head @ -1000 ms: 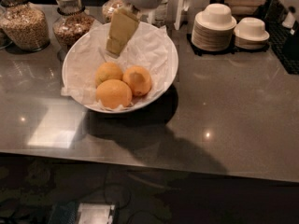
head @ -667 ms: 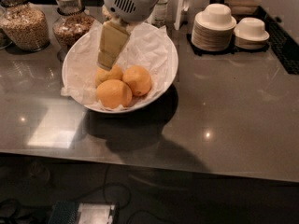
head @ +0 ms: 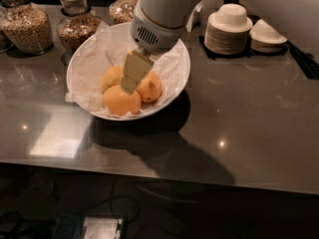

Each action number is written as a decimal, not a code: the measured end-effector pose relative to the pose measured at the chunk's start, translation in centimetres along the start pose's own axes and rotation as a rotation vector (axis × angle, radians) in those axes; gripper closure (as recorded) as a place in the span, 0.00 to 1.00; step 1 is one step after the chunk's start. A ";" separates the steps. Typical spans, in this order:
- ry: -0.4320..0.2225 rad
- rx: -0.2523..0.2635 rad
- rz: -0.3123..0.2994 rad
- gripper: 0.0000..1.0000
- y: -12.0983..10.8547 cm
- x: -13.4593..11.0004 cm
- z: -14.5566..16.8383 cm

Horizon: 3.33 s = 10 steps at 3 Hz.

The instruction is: Pick orange from white bowl

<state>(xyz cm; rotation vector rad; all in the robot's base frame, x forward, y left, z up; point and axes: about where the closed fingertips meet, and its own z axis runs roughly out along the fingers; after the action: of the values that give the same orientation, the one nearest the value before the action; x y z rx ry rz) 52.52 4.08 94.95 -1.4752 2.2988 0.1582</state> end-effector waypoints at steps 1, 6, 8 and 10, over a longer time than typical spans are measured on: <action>0.002 0.037 0.075 0.30 -0.8 1.6 0.5; -0.129 -0.067 -0.178 0.26 -3.2 -1.2 0.8; -0.134 -0.071 -0.255 0.23 -3.1 -1.3 1.0; -0.134 -0.071 -0.255 0.55 -3.1 -1.3 1.0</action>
Offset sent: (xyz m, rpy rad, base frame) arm 0.0023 -0.0135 -0.0081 0.0042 -0.0067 -0.0697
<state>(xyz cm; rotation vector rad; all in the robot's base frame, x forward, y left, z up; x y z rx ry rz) 55.98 4.15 94.93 -1.7225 1.9986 0.2588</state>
